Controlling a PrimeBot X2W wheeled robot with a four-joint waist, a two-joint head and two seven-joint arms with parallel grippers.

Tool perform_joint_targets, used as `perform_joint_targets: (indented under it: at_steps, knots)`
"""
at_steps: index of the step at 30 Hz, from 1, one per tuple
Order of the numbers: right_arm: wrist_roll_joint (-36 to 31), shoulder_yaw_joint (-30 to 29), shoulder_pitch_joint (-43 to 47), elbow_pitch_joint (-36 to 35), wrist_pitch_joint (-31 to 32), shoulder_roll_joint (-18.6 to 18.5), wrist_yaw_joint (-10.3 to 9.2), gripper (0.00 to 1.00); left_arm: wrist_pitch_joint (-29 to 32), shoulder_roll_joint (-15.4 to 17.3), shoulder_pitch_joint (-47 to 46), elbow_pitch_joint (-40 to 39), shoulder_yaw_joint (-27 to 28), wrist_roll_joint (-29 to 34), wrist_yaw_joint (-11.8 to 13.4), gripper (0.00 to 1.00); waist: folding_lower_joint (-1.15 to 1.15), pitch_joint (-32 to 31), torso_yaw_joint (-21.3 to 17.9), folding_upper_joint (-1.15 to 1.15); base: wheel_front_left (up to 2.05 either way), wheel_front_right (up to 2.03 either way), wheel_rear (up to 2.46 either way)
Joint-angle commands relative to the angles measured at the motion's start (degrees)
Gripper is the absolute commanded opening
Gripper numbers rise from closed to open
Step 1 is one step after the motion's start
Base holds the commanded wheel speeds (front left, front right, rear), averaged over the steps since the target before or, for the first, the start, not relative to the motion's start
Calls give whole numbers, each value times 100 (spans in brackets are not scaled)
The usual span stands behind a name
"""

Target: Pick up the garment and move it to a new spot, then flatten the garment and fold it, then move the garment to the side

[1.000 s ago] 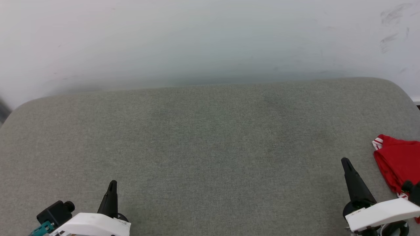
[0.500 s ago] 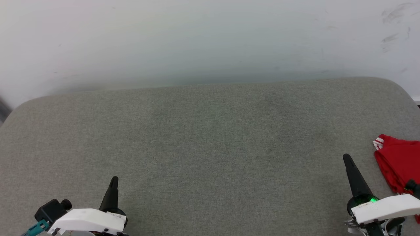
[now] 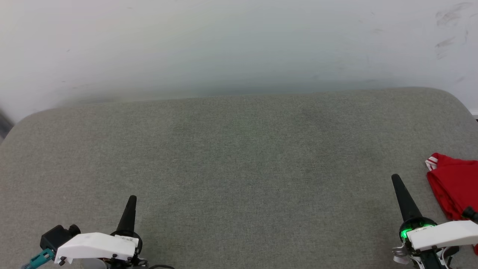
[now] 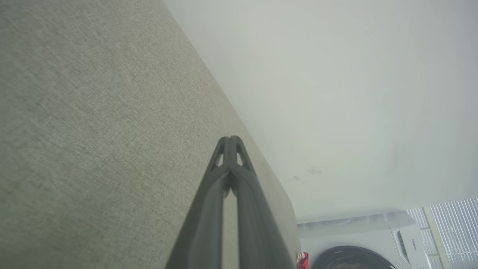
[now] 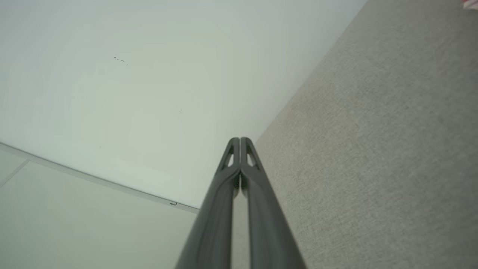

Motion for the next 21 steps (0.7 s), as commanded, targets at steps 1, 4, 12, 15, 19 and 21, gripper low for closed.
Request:
perform_joint_targets:
  at_steps: [1,4,12,15,19,21]
  knots:
    - [150,-19,-140,-12,13,15,1,0,43,10,-144,-27,43,-123,-51,0,0,1,1,0,0,0,0]
    - [321,-33,-166,37,25,21,1,0,88,-14,-167,1,78,-271,-90,0,0,5,3,0,0,0,0]
    - [761,-69,-231,150,54,40,1,0,203,-79,-246,63,172,-651,-170,0,0,14,9,0,0,0,0]
    - [917,-81,-257,192,67,48,1,0,247,-101,-260,88,198,-787,-202,0,0,17,11,0,0,0,0]
    - [1118,-98,-281,250,87,58,0,0,299,-128,-302,116,235,-962,-245,0,0,22,14,0,0,0,0]
    - [1217,-105,-292,277,98,61,0,0,325,-138,-320,130,257,-1045,-260,0,0,24,16,0,0,0,0]
